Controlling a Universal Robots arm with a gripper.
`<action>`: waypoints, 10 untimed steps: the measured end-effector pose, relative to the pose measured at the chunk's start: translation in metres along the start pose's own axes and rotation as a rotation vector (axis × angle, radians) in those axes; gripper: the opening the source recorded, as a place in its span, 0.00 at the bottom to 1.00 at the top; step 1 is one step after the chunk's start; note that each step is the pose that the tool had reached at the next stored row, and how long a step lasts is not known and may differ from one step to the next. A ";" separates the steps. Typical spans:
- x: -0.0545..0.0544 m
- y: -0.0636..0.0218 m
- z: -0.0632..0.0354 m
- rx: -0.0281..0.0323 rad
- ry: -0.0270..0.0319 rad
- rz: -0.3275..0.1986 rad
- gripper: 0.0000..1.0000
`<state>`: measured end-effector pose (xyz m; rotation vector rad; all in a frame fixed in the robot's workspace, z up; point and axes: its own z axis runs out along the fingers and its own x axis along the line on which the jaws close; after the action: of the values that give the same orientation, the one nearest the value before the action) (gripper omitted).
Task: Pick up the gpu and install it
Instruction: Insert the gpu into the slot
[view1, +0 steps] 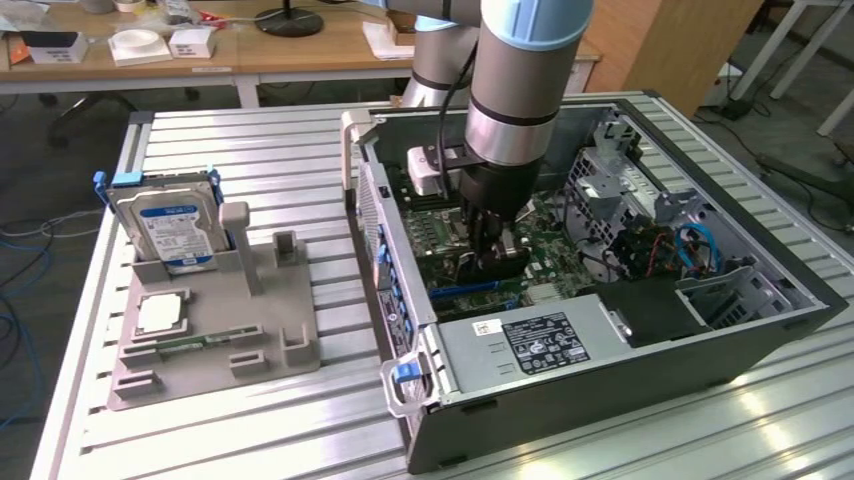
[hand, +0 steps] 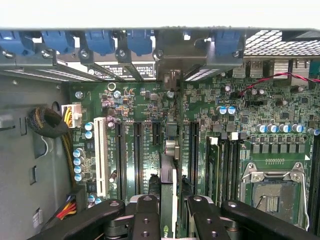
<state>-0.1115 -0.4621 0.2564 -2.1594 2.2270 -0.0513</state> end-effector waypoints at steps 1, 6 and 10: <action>0.000 0.0000 0.0000 0.0000 0.0000 0.000 0.26; 0.000 0.0000 0.0001 0.0001 -0.0001 0.000 0.26; -0.002 0.0001 0.0002 0.0001 0.0000 0.000 0.26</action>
<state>-0.1116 -0.4601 0.2563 -2.1592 2.2270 -0.0515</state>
